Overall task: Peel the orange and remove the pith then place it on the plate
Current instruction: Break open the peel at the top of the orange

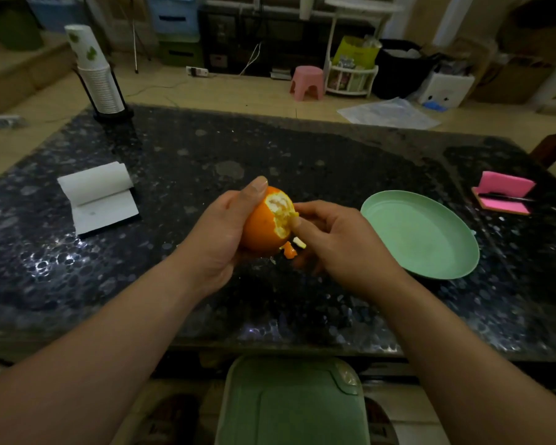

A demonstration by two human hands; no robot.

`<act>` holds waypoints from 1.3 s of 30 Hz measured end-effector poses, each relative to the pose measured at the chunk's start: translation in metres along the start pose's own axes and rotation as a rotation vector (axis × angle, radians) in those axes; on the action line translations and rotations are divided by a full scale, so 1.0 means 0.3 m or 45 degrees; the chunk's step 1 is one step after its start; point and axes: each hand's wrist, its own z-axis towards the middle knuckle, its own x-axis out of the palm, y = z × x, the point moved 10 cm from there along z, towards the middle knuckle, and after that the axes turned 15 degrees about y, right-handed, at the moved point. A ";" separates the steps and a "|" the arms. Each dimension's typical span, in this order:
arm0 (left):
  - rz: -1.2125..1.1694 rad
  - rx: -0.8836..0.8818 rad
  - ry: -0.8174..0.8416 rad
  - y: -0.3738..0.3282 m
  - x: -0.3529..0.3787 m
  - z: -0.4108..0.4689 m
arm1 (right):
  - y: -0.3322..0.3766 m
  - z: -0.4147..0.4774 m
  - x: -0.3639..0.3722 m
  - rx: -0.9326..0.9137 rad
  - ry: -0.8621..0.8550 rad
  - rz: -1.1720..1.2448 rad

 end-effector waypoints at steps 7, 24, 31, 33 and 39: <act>0.215 0.038 -0.023 0.004 0.029 -0.008 | -0.015 -0.006 -0.021 0.072 -0.169 -0.270; 0.104 -0.026 0.022 0.019 0.031 0.000 | -0.023 0.002 -0.028 0.035 -0.025 -0.344; 0.182 -0.007 0.080 0.012 0.063 -0.009 | -0.009 -0.007 -0.033 0.020 -0.034 -0.465; 0.172 0.004 0.084 0.011 0.068 -0.011 | -0.008 -0.012 -0.035 0.004 -0.060 -0.471; 0.128 -0.077 0.127 0.033 0.059 0.002 | 0.014 -0.031 -0.030 -0.034 -0.011 -0.664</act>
